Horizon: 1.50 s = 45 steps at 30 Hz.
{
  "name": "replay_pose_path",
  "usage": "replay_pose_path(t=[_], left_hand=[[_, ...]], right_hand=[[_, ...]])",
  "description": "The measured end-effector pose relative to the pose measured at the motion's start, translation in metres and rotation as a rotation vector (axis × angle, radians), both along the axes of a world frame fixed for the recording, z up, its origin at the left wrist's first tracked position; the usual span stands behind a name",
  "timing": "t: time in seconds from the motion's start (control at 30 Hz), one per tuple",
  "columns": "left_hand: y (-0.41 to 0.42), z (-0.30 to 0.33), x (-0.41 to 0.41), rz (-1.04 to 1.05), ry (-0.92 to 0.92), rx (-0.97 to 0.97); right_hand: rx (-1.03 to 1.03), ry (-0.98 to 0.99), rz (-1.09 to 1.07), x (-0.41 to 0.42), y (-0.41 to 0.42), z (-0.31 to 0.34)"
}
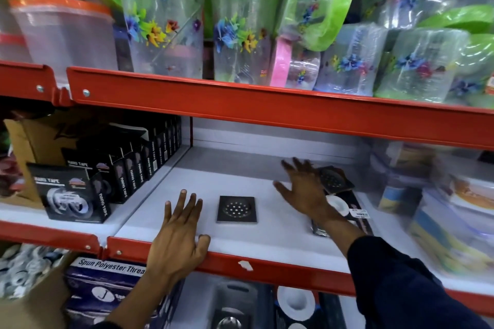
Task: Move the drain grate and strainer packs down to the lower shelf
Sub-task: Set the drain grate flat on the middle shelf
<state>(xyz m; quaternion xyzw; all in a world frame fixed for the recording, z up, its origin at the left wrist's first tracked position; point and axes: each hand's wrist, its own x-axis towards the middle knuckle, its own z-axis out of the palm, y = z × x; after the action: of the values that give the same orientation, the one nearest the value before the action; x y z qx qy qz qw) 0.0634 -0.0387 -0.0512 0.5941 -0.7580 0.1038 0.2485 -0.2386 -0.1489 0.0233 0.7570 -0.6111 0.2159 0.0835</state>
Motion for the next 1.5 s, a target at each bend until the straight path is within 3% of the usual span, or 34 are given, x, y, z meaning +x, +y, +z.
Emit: replay_pose_path(t=[0.13,0.3,0.43,0.5,0.57,0.63,0.73,0.87,1.07,1.3,1.5], left_hand=[[0.0,0.001,-0.001,0.0,0.003,-0.006],[0.001,0.0,-0.002,0.0,0.013,0.001],[0.003,0.003,-0.003,0.005,0.012,0.021],[0.003,0.004,-0.003,0.005,0.018,0.02],[0.001,0.004,-0.003,0.01,0.025,0.02],[0.001,0.005,-0.004,0.007,0.025,0.016],[0.002,0.005,-0.004,0.009,0.025,0.017],[0.004,0.006,-0.005,0.007,0.043,0.021],[0.003,0.008,-0.006,0.026,0.047,0.04],[0.003,0.008,-0.004,0.032,0.003,0.076],[0.007,0.012,-0.008,-0.029,-0.027,0.107]], right_hand=[[0.127,0.037,-0.327,-0.065,-0.02,-0.007],[0.31,-0.056,-0.385,-0.104,-0.038,-0.014],[0.137,0.14,-0.35,-0.093,-0.014,0.005],[0.029,0.121,-0.357,-0.088,-0.011,0.01],[-0.021,-0.038,-0.196,-0.075,-0.011,0.014],[0.044,-0.157,0.141,-0.048,-0.002,0.023],[0.29,-0.042,0.429,0.011,0.016,0.019],[0.527,0.055,0.429,0.051,0.003,-0.009],[0.638,0.136,0.447,0.072,-0.002,-0.007],[0.583,0.106,0.437,0.065,0.014,-0.006],[0.197,0.103,0.236,0.023,0.054,-0.016]])
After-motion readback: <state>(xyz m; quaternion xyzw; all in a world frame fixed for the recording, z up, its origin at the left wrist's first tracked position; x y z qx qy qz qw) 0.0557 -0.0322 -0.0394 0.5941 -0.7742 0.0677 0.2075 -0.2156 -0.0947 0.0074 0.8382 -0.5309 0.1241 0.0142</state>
